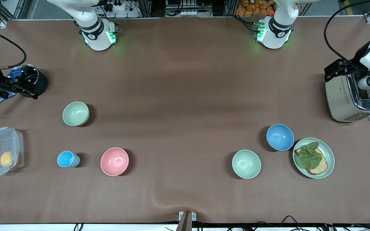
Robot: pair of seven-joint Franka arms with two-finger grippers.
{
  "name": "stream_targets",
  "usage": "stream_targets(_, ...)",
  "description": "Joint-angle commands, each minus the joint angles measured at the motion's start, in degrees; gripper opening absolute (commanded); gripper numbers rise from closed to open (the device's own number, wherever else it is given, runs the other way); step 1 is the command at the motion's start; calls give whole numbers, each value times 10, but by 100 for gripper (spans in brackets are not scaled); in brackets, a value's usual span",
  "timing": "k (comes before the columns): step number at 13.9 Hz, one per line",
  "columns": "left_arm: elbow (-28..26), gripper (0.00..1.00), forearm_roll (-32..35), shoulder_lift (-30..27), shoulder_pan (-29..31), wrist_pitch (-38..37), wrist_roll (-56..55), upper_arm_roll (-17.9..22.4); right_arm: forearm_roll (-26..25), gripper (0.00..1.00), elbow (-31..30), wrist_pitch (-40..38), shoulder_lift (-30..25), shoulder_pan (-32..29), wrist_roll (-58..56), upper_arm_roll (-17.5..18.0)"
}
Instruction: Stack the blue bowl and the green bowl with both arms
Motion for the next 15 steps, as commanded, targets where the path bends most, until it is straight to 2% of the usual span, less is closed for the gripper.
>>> stream_targets(1, 5, 100, 11, -2, 0, -11, 4, -4, -5, 100, -13, 0, -17, 0, -3, 2)
stream_targets(7, -1, 100, 13, 3, -2, -7, 4, -4, -5, 100, -13, 1, -10, -2, -3, 1)
stream_targets(10, -3, 100, 14, 34, -3, -8, 4, -5, -2, 100, -24, 31, -15, -6, 1, 1)
stream_targets(15, -5, 100, 25, 90, -5, -7, -1, -9, 2, 100, -23, 33, 4, -1, -9, 1)
